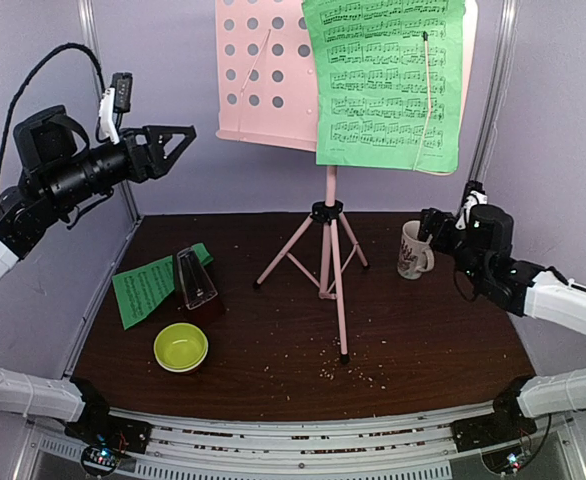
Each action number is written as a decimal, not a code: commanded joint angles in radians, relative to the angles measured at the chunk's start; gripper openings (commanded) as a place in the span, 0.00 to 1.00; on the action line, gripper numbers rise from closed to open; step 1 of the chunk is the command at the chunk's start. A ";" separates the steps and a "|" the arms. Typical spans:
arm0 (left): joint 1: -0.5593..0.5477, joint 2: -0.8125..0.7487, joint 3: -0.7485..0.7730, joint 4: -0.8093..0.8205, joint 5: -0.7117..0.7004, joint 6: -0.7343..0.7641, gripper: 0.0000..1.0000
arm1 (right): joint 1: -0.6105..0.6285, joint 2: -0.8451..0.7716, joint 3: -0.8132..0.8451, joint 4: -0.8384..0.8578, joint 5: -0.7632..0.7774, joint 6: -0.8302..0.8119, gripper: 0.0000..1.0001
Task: Pack up the instrument practice props
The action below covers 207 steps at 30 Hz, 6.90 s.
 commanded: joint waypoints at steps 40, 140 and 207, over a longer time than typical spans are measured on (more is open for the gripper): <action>-0.260 0.566 0.526 0.158 0.000 -0.070 0.50 | -0.103 -0.197 0.618 -0.229 -0.871 0.389 0.64; -0.260 0.585 0.328 0.444 0.240 -0.295 0.00 | 0.229 0.053 0.760 0.001 -0.542 0.110 0.00; 0.110 -0.065 0.202 -0.239 -0.189 0.213 0.00 | 0.229 -0.188 0.643 -0.172 -0.438 0.005 0.90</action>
